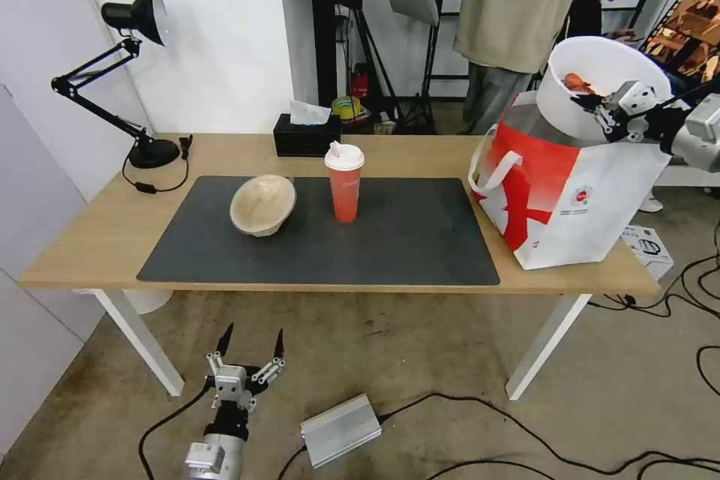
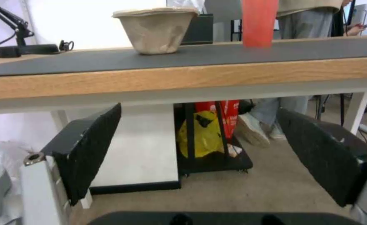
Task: Pick up the trash from the table and place it into the takeout bag.
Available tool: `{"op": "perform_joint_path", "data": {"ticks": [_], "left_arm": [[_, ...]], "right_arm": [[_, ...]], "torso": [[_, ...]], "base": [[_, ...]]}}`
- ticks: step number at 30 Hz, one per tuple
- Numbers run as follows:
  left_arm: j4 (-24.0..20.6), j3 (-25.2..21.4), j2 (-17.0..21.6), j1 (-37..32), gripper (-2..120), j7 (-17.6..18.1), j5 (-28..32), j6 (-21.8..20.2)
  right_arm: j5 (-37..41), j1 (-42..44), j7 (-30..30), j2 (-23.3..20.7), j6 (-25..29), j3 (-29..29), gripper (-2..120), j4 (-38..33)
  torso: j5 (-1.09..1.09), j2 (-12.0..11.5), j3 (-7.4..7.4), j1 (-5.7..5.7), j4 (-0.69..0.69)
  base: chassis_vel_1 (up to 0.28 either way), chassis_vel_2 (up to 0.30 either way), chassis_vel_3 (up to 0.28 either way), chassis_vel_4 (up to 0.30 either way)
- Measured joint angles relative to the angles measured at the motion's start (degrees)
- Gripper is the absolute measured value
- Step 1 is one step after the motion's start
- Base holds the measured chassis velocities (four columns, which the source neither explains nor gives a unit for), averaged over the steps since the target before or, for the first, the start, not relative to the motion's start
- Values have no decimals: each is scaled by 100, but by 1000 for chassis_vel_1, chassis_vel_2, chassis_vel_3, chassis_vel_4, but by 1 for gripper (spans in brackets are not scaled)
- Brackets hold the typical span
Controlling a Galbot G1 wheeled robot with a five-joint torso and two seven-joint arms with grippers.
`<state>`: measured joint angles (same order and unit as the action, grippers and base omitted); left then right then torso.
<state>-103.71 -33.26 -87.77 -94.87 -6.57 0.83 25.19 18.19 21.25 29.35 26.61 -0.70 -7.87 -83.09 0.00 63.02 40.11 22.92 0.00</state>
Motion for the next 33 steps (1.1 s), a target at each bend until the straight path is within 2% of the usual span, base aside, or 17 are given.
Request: {"op": "perform_joint_path", "data": {"ticks": [9, 21, 27, 30, 33], "left_arm": [[50, 3, -17, 13, 100, -17, -11, 2], [58, -16, -16, 15, 100, -18, -9, 18], [38, -14, -21, 20, 100, -19, -7, 20], [33, -12, -25, 16, 100, -19, -6, 24], [33, -13, -26, 12, 100, -19, -4, 27]], "right_arm": [[-82, -20, -57, 82, 38, 11, 0, 86], [-53, 72, -82, 31, 24, -1, 0, -135], [-6, 106, -136, -26, 13, -21, 14, -249], [63, 118, -193, -67, -4, -23, 29, -310], [83, 121, -209, -80, -10, -25, 35, -329]], "torso": [[0, 0, 0, 0, 0], [0, 0, 0, 0, 0], [0, 0, 0, 0, 0], [0, 0, 0, 0, 0], [0, 0, 0, 0, 0]], "base": [[0, 0, 0, 0], [0, 0, 0, 0], [0, 0, 0, 0], [0, 0, 0, 0], [0, 0, 0, 0]]}}
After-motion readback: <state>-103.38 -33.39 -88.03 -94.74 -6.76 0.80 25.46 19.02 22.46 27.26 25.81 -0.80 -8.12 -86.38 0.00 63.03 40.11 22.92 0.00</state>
